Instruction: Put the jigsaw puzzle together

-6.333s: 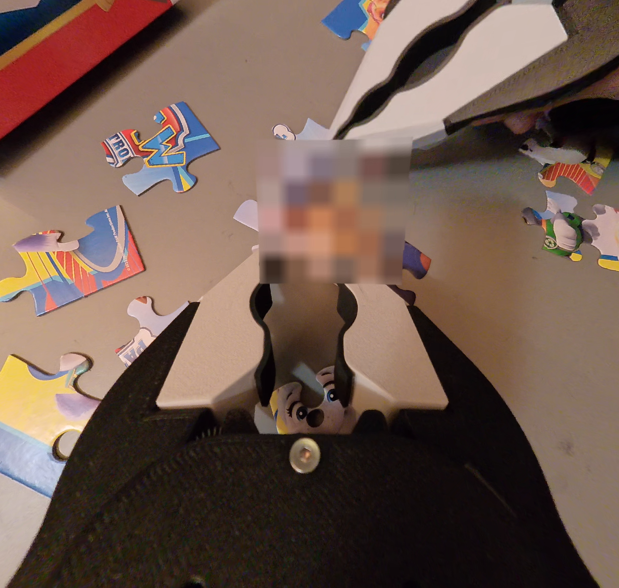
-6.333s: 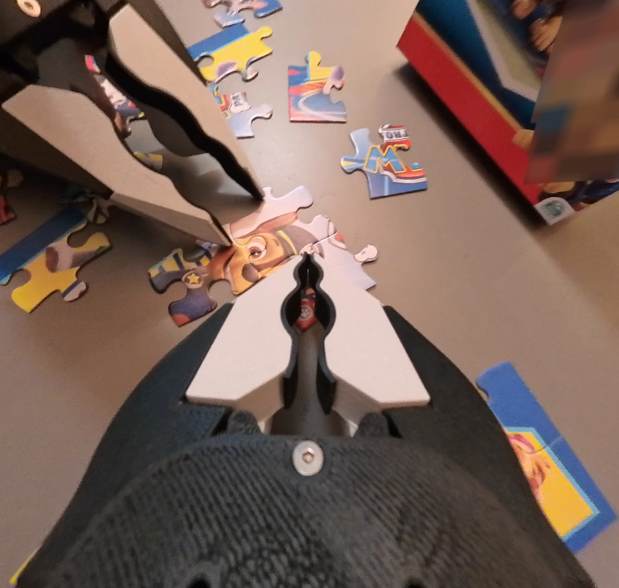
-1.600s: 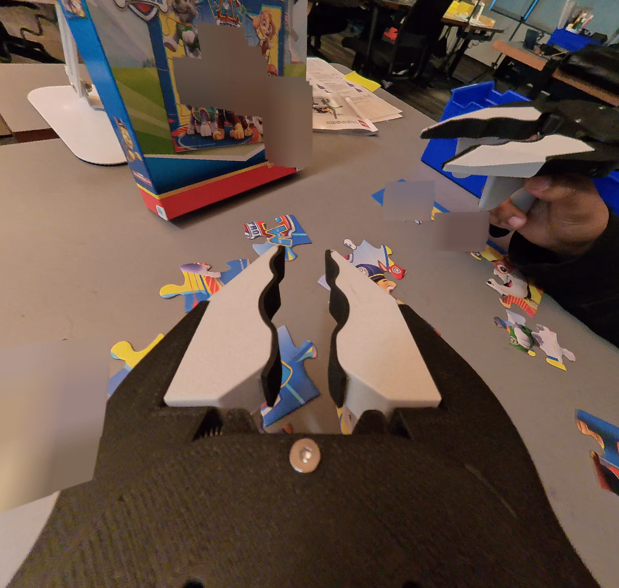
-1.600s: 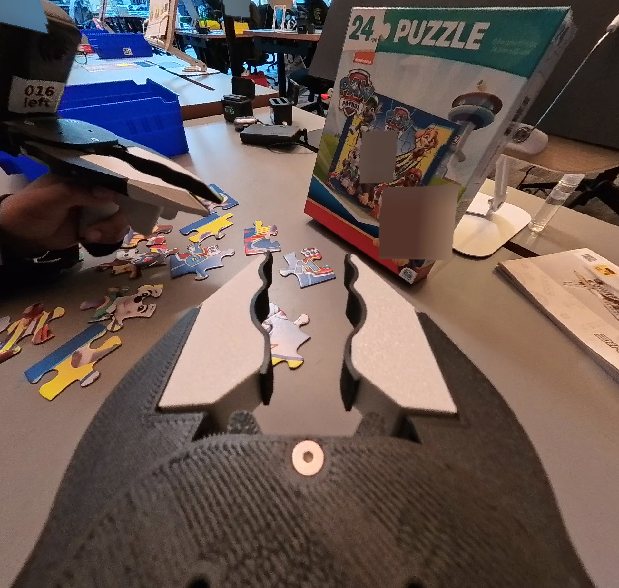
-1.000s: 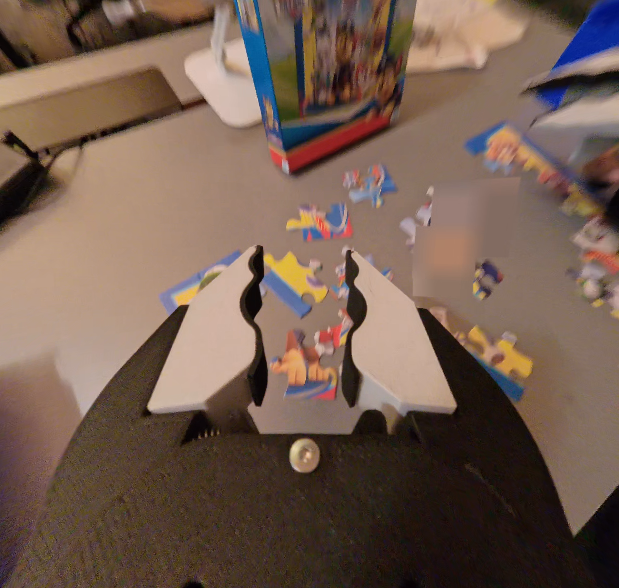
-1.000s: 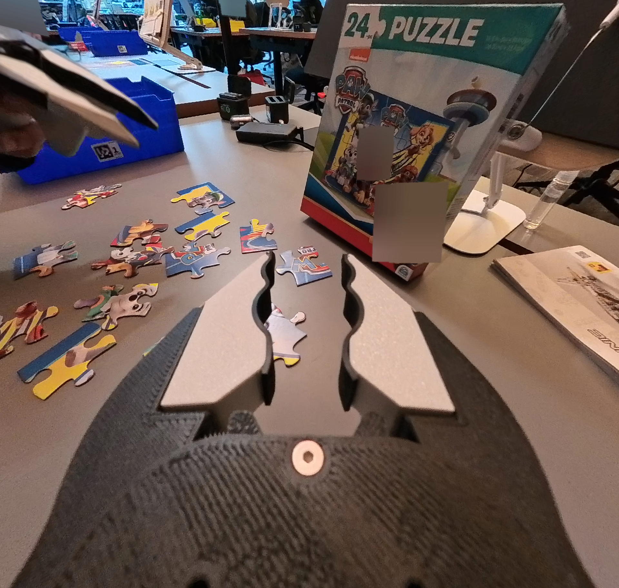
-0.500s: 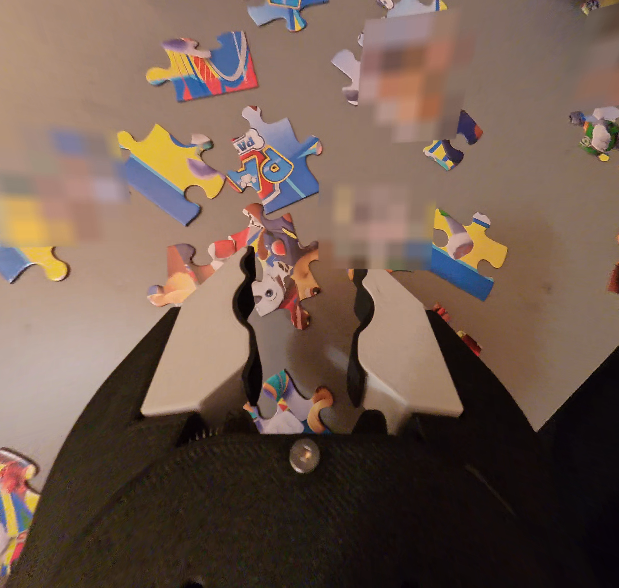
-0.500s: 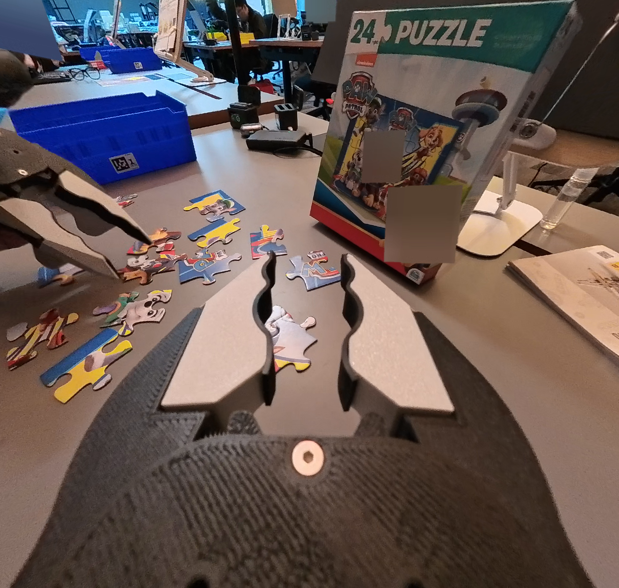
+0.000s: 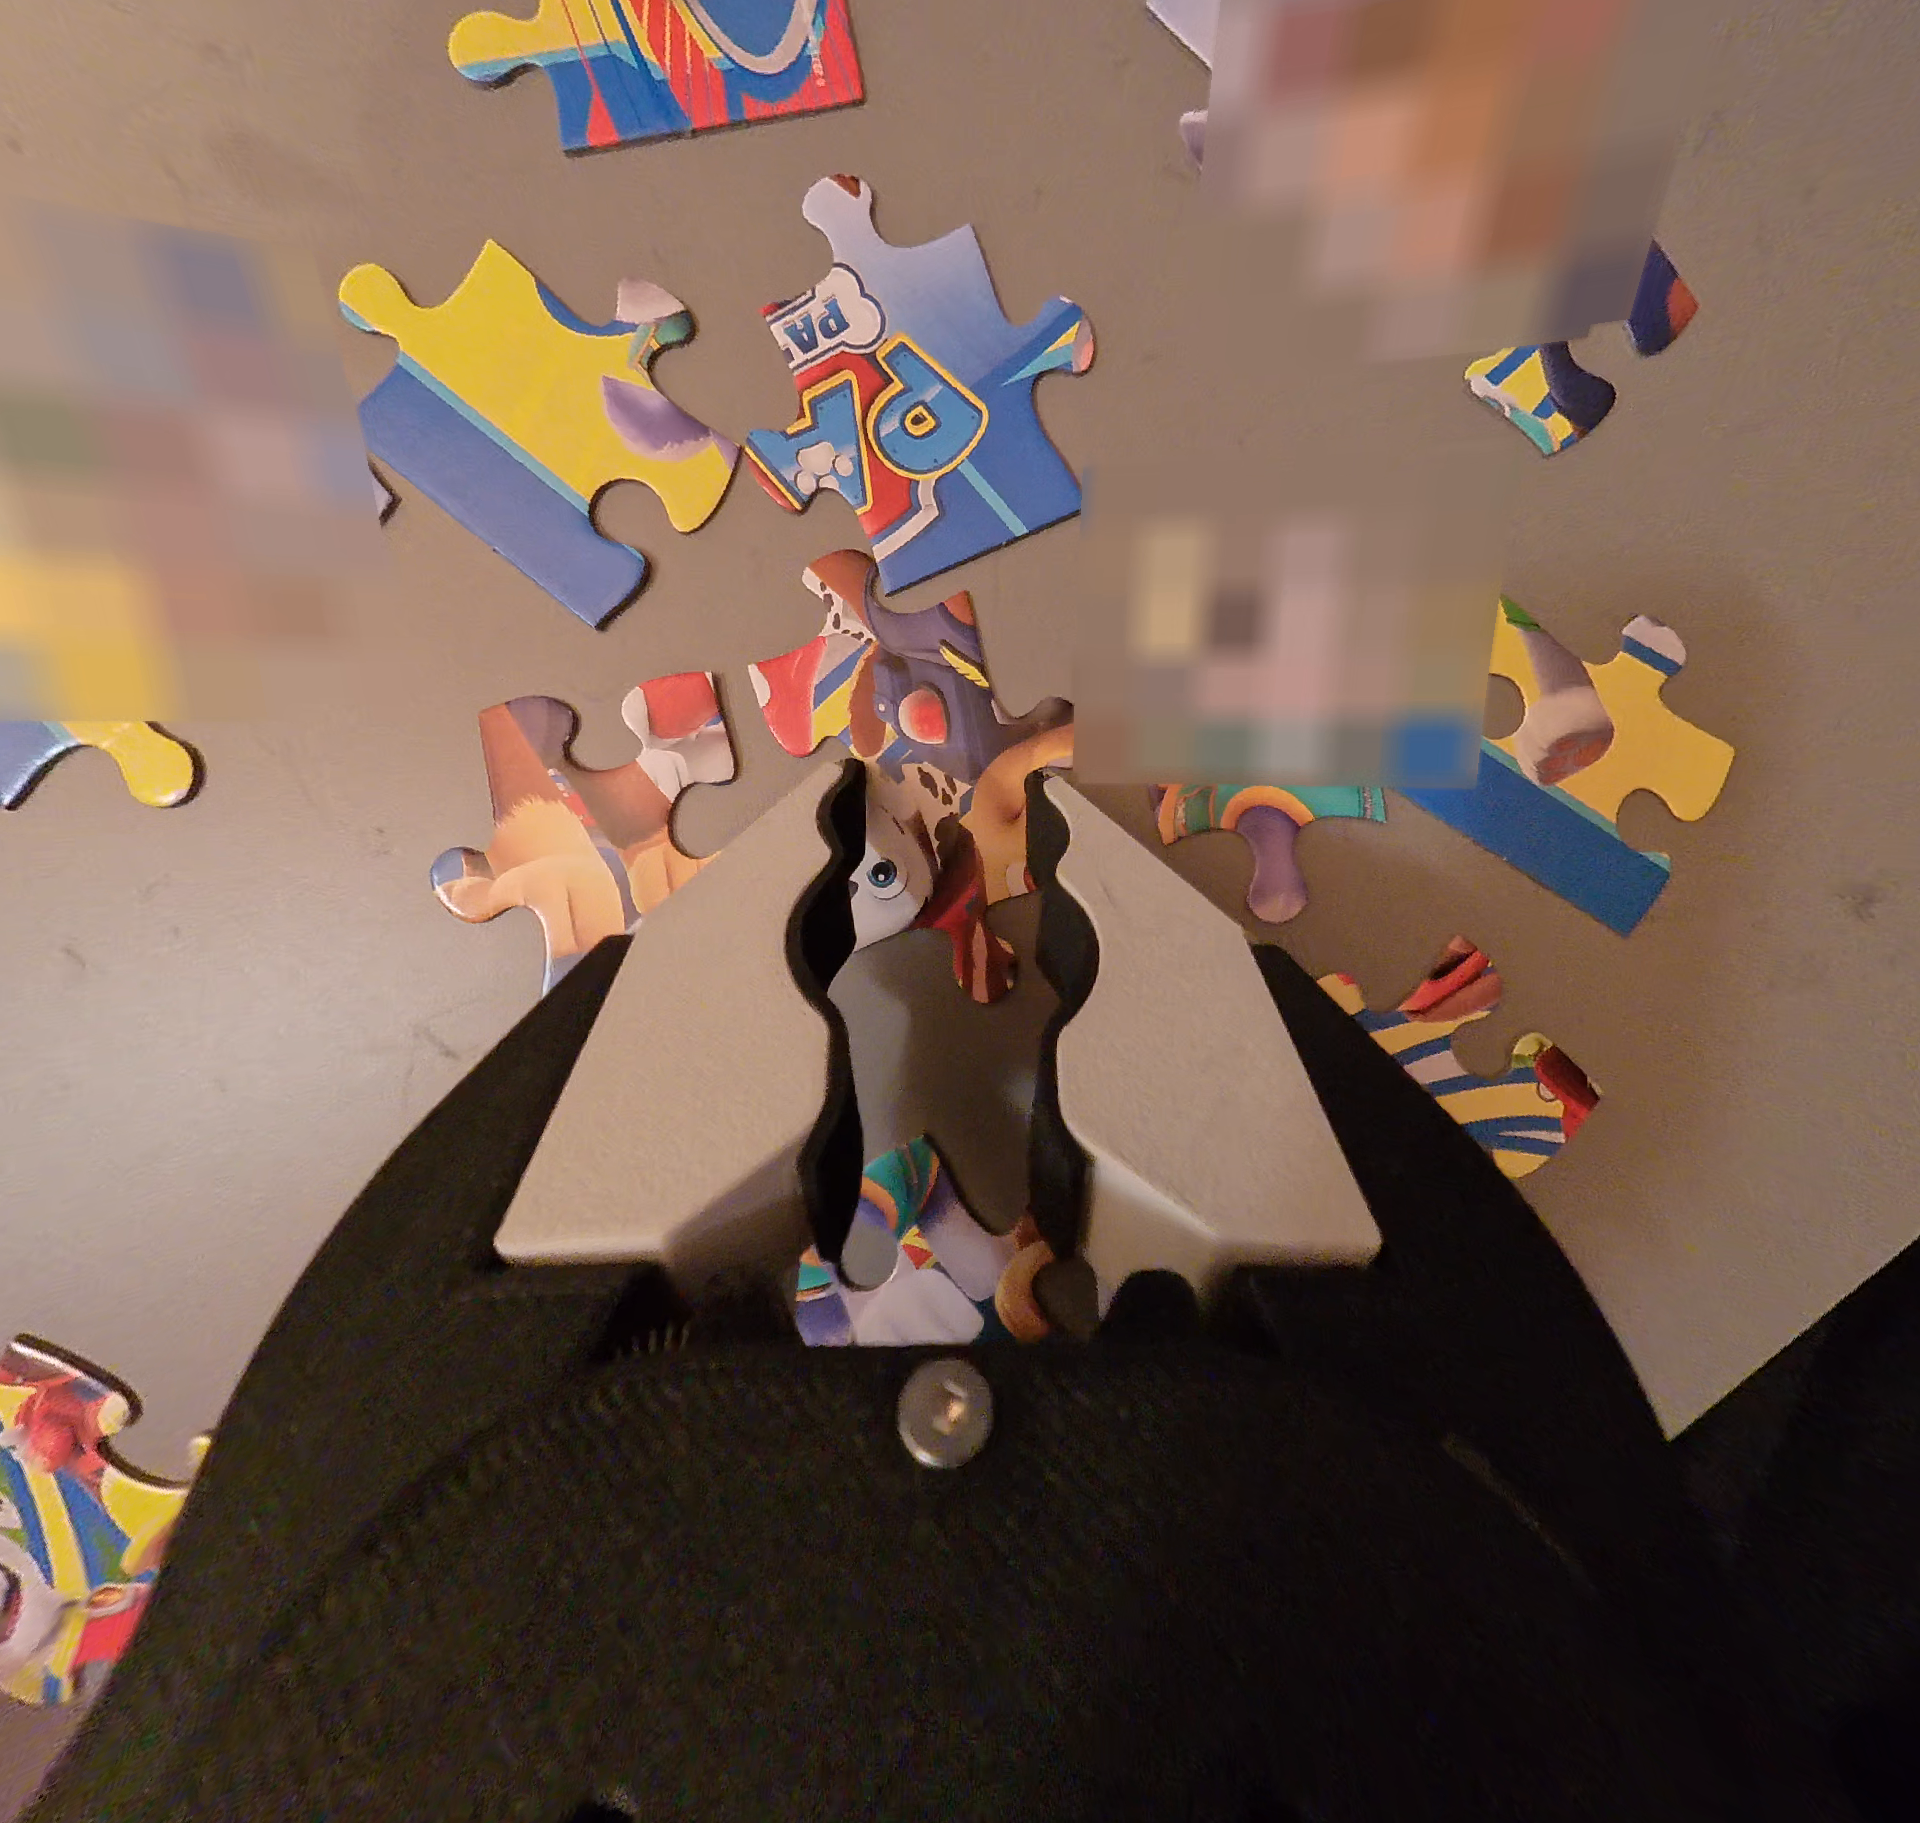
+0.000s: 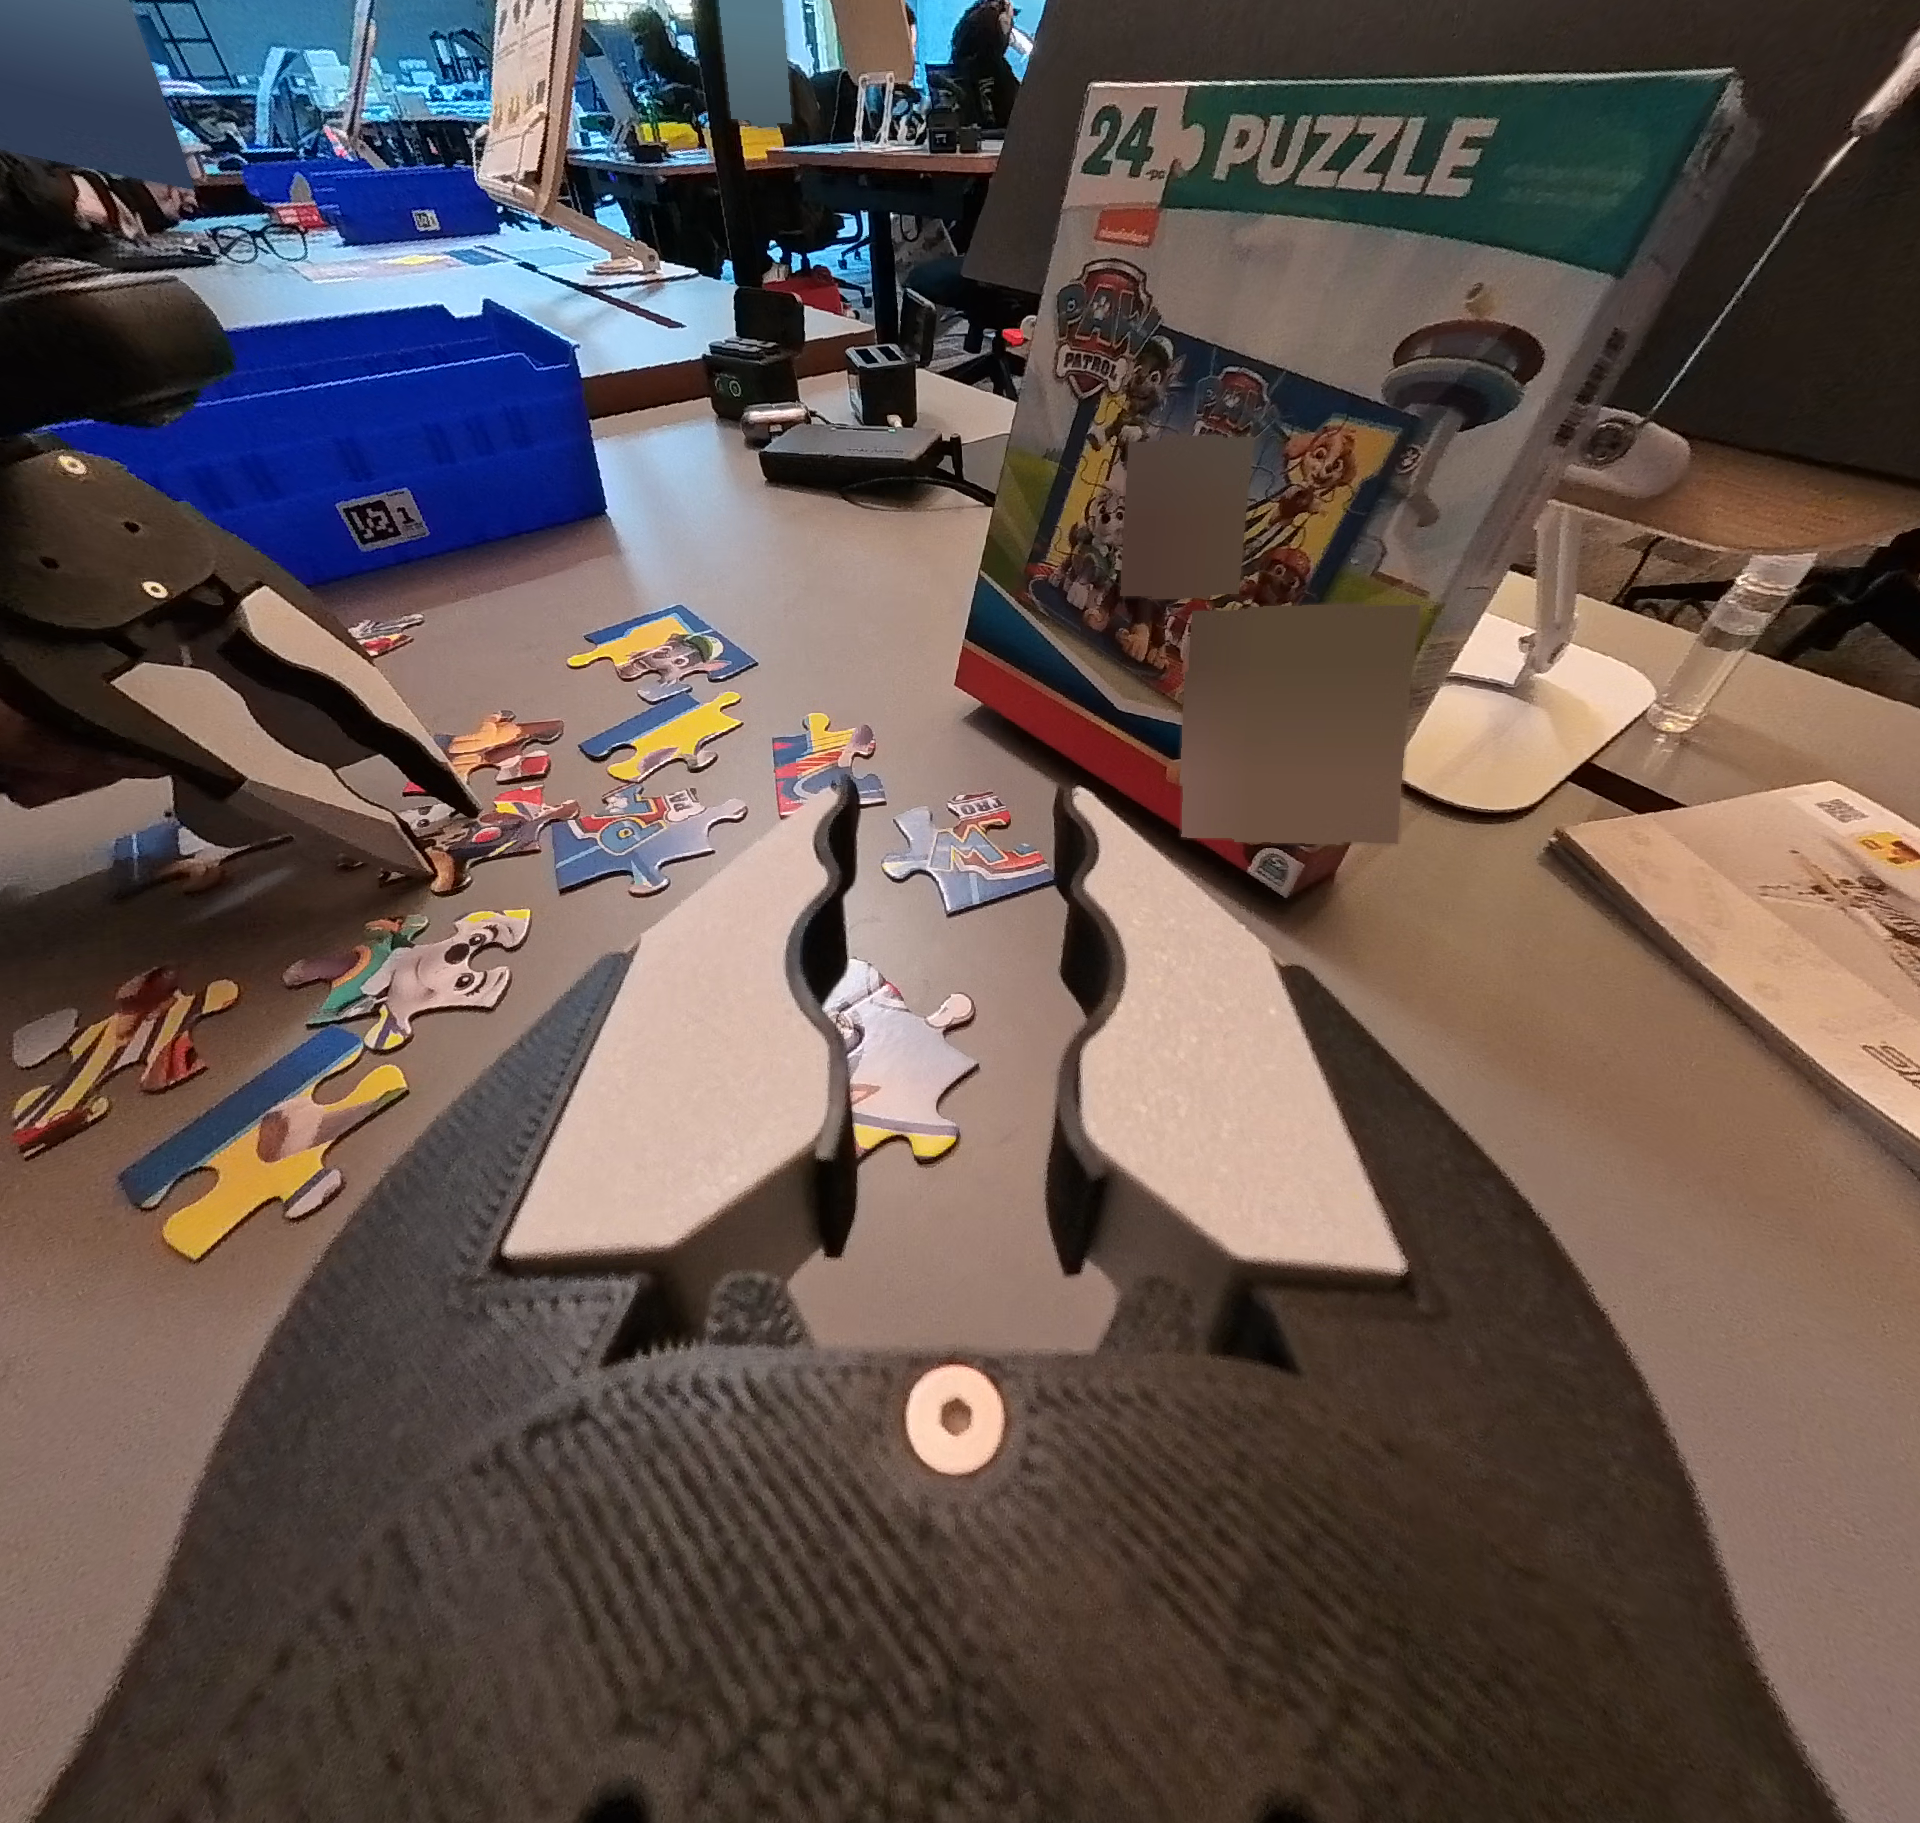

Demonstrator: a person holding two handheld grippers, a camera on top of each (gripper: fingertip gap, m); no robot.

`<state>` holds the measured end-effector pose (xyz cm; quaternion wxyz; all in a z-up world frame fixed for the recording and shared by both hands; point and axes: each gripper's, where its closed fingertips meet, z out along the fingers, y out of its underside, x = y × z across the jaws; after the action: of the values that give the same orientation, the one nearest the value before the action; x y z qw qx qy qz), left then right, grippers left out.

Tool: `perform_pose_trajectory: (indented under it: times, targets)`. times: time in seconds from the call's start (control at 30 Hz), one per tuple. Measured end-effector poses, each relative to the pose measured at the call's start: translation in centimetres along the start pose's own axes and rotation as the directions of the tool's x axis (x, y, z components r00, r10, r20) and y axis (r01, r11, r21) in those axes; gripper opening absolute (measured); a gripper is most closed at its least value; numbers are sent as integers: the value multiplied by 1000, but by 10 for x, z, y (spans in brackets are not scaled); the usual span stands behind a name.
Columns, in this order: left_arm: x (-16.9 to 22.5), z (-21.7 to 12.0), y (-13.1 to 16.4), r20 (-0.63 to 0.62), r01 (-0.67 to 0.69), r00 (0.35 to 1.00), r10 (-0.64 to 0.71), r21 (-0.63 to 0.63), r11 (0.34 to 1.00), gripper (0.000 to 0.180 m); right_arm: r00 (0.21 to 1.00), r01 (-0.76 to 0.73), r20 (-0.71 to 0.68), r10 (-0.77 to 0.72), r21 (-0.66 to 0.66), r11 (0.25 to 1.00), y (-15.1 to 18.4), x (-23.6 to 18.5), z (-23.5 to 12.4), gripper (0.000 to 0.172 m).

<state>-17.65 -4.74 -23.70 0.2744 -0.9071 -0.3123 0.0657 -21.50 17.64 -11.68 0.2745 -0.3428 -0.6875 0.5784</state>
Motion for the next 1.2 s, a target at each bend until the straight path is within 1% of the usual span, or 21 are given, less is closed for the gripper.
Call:
perform_pose_trajectory:
  times: [0.13, 0.2, 0.27, 0.33, 0.37, 0.43, 0.5, 0.57, 0.6, 0.67, 0.73, 0.77, 0.8, 0.83, 0.87, 0.93, 0.97, 1.03, 1.1, 1.17, 1.2]
  targets:
    - [-1, -4, 0, -25, -42, 999, 42, 0, 999, 28, 1000, 4, -4, -4, -1, 1000, 0, 1, 0, 37]
    - [-1, -10, -5, -42, -40, 998, 41, 28, 999, 28, 1000, 2, -1, -2, 0, 1000, 0, 0, 0, 37]
    - [6, -18, -11, -78, -68, 994, 73, 70, 995, 28, 1000, 2, 6, -2, 0, 1000, 0, -2, 0, 36]
    - [18, -27, -19, -106, -139, 983, 151, 120, 983, 28, 999, -2, 37, 2, -5, 1000, -1, -9, 2, 37]
    - [25, -31, -24, -108, -197, 971, 215, 153, 968, 28, 997, -14, 72, 15, -15, 1000, 0, -16, 3, 37]
    - [45, -35, -28, -101, -338, 926, 363, 204, 919, 28, 984, -74, 158, 85, -74, 995, 4, -36, 8, 39]
    - [60, -35, -33, -79, -420, 891, 447, 232, 878, 28, 943, -154, 272, 195, -163, 975, 11, -64, 13, 50]
    - [82, -35, -36, -115, -466, 851, 513, 285, 837, 28, 877, -224, 370, 307, -251, 942, 18, -92, 16, 59]
    - [90, -36, -38, -126, -482, 834, 538, 309, 820, 28, 841, -247, 408, 354, -292, 924, 22, -103, 16, 61]
    - [103, -39, -41, -123, -524, 796, 593, 352, 776, 0, 776, -275, 459, 432, -370, 887, 31, -121, 17, 61]
    - [114, -44, -46, -95, -563, 760, 643, 399, 724, 0, 707, -290, 498, 502, -443, 848, 39, -135, 15, 60]
    - [119, -45, -48, -93, -568, 751, 653, 413, 712, 1, 673, -295, 510, 536, -480, 827, 43, -140, 14, 60]
    - [122, -45, -50, -97, -569, 749, 655, 413, 712, 4, 657, -297, 504, 561, -511, 807, 48, -142, 14, 62]
    - [122, -43, -50, -98, -569, 751, 652, 404, 716, 4, 666, -290, 485, 566, -530, 797, 52, -140, 15, 61]
    - [119, -41, -50, -92, -567, 761, 643, 388, 727, 5, 692, -280, 469, 549, -526, 803, 53, -135, 15, 61]
    - [109, -36, -51, -82, -547, 787, 612, 367, 752, 6, 750, -275, 449, 486, -456, 846, 43, -119, 15, 55]
    - [104, -34, -52, -83, -526, 804, 588, 362, 770, 9, 774, -271, 440, 455, -419, 867, 37, -111, 15, 52]
    - [94, -27, -53, -110, -466, 840, 531, 353, 811, 18, 823, -243, 409, 395, -376, 894, 35, -98, 15, 47]
    - [86, -17, -52, -143, -405, 871, 469, 329, 853, 32, 865, -193, 371, 338, -376, 906, 42, -90, 19, 45]
    - [79, -4, -50, -143, -372, 894, 425, 296, 880, 45, 893, -147, 345, 289, -385, 911, 49, -87, 22, 44]
    - [75, 2, -49, -129, -361, 904, 407, 282, 889, 48, 900, -128, 341, 270, -388, 913, 51, -88, 24, 43]
